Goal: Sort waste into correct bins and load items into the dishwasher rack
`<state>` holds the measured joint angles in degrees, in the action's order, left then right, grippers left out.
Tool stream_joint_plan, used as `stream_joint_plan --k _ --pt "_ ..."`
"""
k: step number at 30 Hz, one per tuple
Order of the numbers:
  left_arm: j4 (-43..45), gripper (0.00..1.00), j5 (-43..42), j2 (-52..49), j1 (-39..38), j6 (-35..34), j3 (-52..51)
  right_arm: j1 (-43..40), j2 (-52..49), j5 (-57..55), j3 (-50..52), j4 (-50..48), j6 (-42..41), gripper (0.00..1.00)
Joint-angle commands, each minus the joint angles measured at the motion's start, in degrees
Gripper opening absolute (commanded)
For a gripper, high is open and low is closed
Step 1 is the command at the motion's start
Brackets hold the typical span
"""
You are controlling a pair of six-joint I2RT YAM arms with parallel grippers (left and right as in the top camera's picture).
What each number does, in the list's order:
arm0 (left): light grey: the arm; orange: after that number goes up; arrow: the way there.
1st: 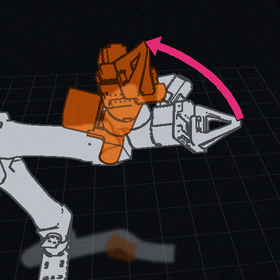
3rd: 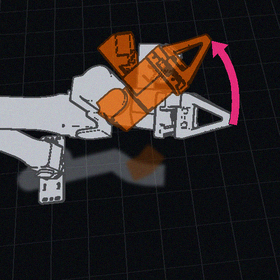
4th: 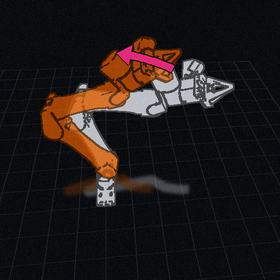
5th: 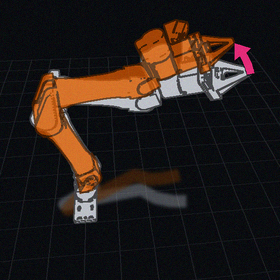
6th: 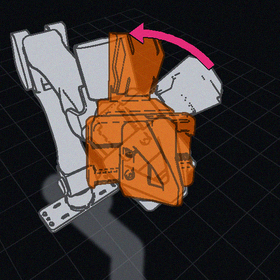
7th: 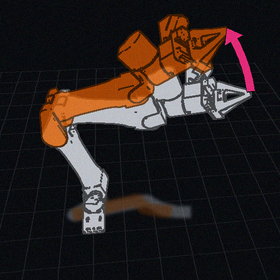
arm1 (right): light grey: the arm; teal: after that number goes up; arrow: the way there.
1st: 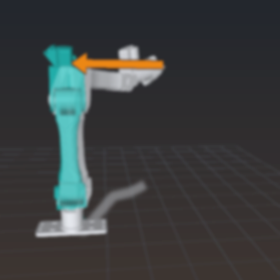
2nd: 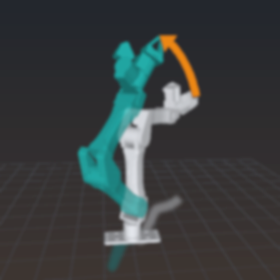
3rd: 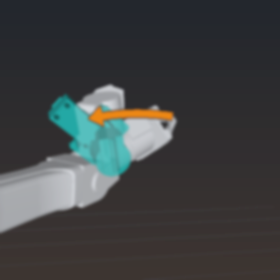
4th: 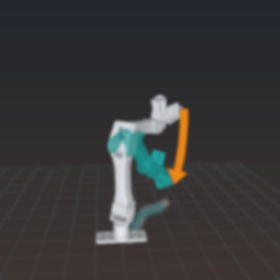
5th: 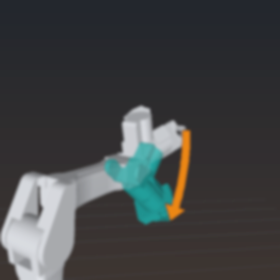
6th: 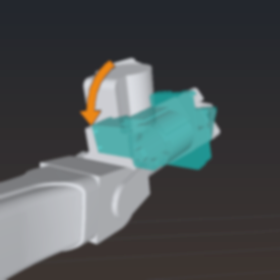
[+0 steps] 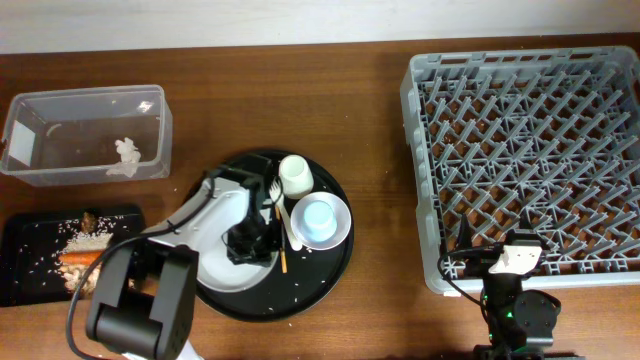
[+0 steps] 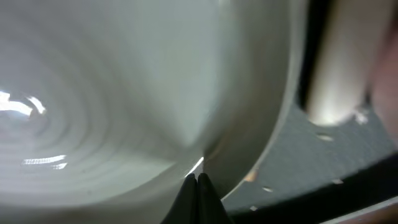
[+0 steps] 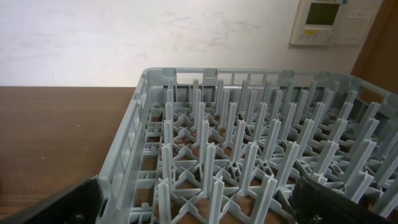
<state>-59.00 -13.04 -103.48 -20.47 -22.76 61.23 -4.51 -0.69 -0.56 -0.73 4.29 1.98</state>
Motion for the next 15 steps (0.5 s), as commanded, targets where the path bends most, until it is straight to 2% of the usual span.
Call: stream_joint_plan --k 1,4,5,6,10,12,13,15 --pt "-0.26 0.0 -2.19 3.26 -0.35 -0.13 1.18 -0.07 0.33 -0.11 0.42 0.2 0.17 0.99" --pt "-0.26 0.01 0.35 6.21 2.01 -0.13 6.88 -0.07 0.33 -0.11 0.42 0.2 0.17 0.99" --pt "-0.15 0.06 3.1 7.06 3.69 -0.17 10.05 -0.07 0.33 -0.11 0.42 0.2 0.17 0.99" --pt "1.25 0.31 5.51 7.08 5.88 -0.13 13.44 -0.07 0.33 -0.11 0.42 0.2 0.17 0.99" --pt "9.57 0.72 6.97 6.73 9.51 -1.29 14.69 -0.07 0.33 -0.11 0.42 0.2 0.17 0.99" --pt "12.02 0.95 6.8 5.95 10.84 -8.35 14.69 -0.07 0.33 -0.11 0.42 0.22 0.17 0.99" --pt "13.51 0.99 6.38 5.62 10.91 -10.54 14.69 -0.07 0.33 -0.11 0.42 0.2 0.17 0.99" --pt "15.37 0.99 5.99 5.18 10.84 -11.17 14.67 -0.07 0.33 -0.11 0.42 0.22 0.17 0.99"
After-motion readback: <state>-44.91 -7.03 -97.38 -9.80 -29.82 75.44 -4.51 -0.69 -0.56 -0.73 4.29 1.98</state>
